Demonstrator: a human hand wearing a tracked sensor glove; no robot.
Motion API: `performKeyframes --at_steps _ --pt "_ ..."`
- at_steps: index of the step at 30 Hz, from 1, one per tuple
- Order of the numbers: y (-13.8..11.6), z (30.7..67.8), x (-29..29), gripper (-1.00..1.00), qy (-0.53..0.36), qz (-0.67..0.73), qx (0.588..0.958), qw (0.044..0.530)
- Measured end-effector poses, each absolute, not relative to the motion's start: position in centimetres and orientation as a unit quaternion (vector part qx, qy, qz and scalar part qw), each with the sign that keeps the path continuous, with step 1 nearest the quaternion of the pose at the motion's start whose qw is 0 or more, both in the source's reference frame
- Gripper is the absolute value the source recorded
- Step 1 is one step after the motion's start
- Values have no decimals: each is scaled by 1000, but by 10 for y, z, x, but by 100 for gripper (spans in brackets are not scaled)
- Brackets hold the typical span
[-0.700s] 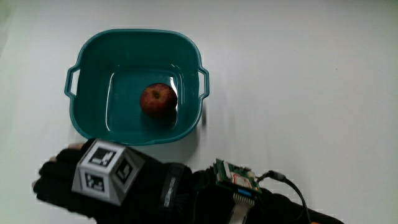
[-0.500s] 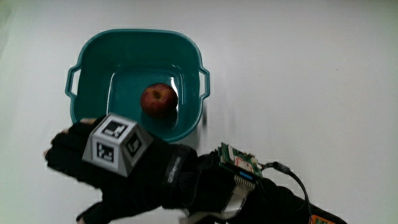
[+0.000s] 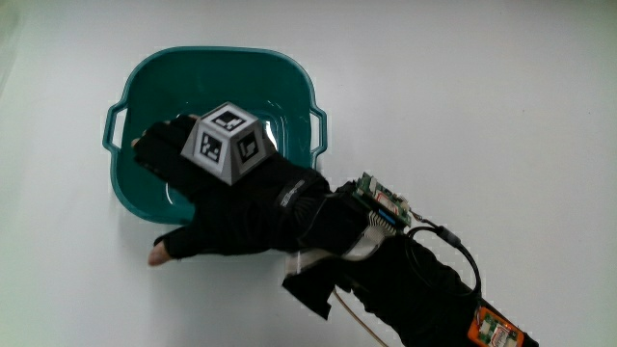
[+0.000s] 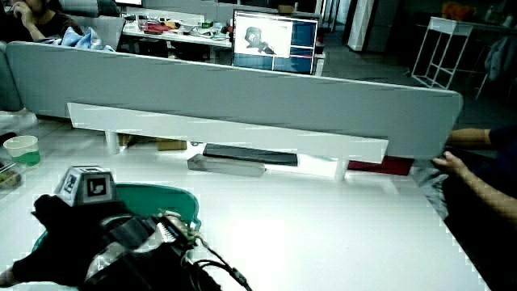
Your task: Pick apple from plate
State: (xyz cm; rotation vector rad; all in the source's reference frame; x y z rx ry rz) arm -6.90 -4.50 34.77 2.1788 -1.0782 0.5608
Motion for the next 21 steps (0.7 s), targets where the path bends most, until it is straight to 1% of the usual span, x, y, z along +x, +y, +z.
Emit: performKeyframes --at_steps 2,3,8,9,11,13,14,16,21 --pt "-51 358 -66 0 -395 220 826 338" --pt "-54 361 -64 0 -387 211 834 332" --pt "-66 382 -54 0 -355 209 839 356" --pt "-69 388 -53 0 -345 196 846 355" --pt "-73 395 -48 0 -335 202 844 367" --pt "-77 401 -44 0 -320 197 852 364" --pt "-78 403 -41 0 -318 201 849 371" --pt "-80 407 -38 0 -308 198 855 367" --pt "-85 419 -32 0 -293 192 856 379"
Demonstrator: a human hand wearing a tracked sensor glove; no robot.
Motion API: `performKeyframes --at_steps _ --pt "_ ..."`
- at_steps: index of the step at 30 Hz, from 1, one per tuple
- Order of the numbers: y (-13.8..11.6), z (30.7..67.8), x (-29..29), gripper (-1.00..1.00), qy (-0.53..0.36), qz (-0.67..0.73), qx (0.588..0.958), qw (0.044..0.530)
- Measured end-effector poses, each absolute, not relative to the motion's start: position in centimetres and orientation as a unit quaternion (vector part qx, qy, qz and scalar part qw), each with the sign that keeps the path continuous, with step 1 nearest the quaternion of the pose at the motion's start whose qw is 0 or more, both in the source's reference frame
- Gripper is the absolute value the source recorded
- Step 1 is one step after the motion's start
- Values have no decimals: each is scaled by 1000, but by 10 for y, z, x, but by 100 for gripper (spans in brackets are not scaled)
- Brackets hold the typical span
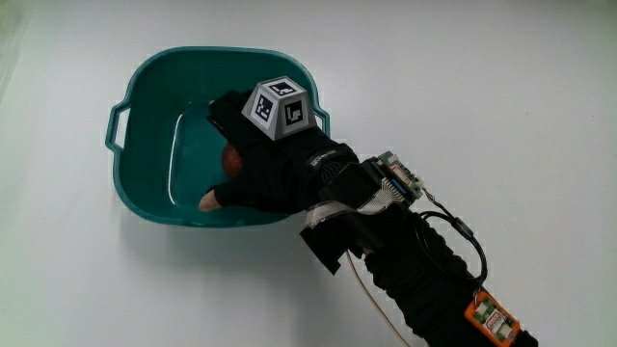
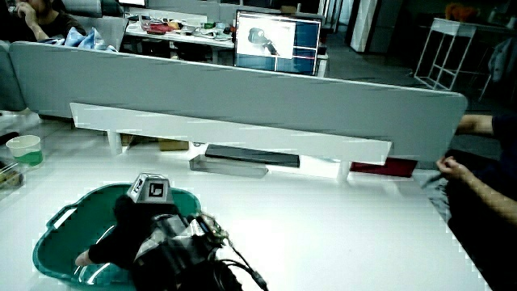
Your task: Pick apple from plate
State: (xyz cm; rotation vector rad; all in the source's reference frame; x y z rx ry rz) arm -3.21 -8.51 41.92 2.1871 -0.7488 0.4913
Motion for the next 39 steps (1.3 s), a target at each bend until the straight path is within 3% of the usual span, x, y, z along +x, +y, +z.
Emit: performKeyframes --at_steps 16,32,39 --pt "-90 452 -28 0 -252 99 873 406" --pt "-91 459 -27 0 -239 75 875 414" --pt "-93 458 -24 22 -240 86 883 394"
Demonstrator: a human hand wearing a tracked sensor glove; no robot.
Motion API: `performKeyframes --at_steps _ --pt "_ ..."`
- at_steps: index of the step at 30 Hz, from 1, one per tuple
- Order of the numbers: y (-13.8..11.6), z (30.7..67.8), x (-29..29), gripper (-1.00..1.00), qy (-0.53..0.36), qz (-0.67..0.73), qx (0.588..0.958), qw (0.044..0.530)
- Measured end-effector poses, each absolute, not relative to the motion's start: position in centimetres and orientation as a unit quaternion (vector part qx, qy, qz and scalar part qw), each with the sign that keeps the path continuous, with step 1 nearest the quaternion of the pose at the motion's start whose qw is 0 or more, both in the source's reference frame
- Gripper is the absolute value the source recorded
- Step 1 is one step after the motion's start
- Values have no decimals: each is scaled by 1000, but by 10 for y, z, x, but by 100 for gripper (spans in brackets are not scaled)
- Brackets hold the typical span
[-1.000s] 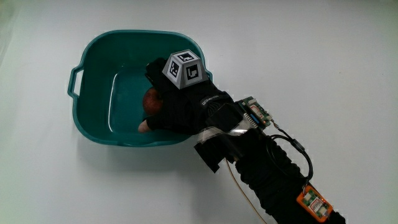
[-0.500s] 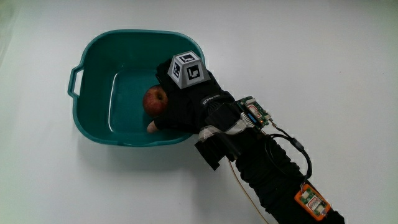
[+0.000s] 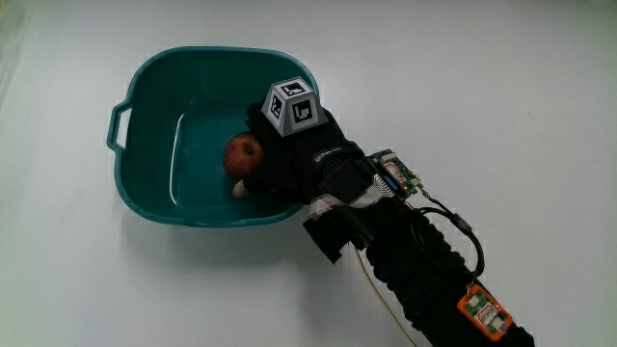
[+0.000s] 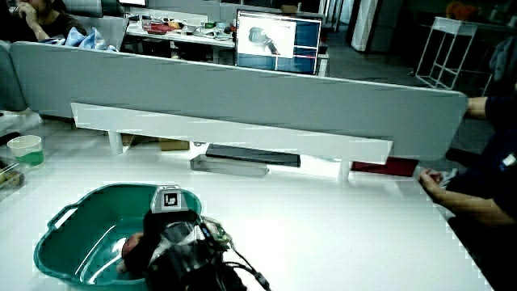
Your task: Pick apple from plate
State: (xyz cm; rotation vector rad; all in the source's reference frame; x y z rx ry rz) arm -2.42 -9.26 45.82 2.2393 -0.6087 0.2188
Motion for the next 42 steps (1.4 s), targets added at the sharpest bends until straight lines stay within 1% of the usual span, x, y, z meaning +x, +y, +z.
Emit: performKeyframes --at_steps 2,8,9,15,22,23,25,27,29,30,33,36,37,38,40,42 --pt "-92 457 -25 28 -238 80 889 384" --pt "-93 456 -26 47 -239 80 887 386" --pt "-93 458 -26 50 -239 75 885 393" --pt "-92 456 -29 69 -249 80 882 391" --pt "-90 454 -30 91 -258 74 888 373" --pt "-90 452 -31 94 -263 75 891 363" --pt "-89 452 -31 100 -267 71 890 364" --pt "-88 447 -32 100 -271 66 894 351" --pt "-89 448 -32 100 -276 65 891 355" --pt "-89 444 -30 100 -274 69 897 341" --pt "-89 432 -29 100 -279 74 901 324" --pt "-88 422 -29 100 -292 79 896 324" --pt "-87 416 -30 100 -289 71 903 310" --pt "-87 413 -30 100 -296 79 898 316" --pt "-86 405 -30 100 -297 78 902 303" --pt "-86 401 -29 100 -299 82 900 307"
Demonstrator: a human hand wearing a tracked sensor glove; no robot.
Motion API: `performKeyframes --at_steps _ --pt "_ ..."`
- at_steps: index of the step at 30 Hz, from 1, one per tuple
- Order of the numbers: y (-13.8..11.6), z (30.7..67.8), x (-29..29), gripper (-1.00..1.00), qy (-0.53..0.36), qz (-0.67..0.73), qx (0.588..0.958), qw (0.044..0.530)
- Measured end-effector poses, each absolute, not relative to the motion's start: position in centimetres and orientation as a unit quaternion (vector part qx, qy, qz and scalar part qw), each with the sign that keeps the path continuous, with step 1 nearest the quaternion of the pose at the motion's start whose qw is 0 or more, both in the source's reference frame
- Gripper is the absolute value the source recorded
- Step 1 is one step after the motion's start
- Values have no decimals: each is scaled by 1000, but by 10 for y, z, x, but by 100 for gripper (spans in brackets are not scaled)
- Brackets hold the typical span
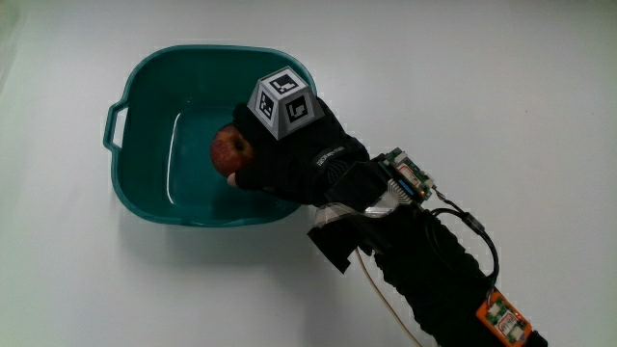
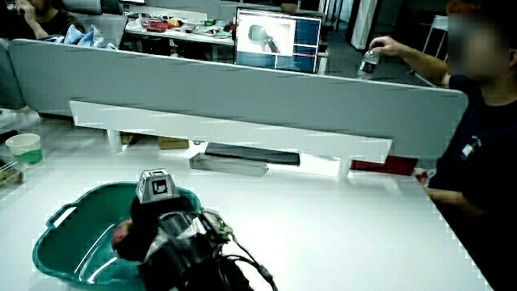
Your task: Pick apple from plate
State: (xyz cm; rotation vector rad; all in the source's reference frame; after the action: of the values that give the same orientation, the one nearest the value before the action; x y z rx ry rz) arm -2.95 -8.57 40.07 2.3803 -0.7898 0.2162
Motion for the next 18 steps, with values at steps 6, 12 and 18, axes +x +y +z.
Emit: performKeyframes --at_steps 6,12,18 --pt "-85 376 -21 100 -304 87 904 288" --pt "-86 354 -8 100 -305 90 908 273" --pt "-89 349 11 100 -299 109 906 279"
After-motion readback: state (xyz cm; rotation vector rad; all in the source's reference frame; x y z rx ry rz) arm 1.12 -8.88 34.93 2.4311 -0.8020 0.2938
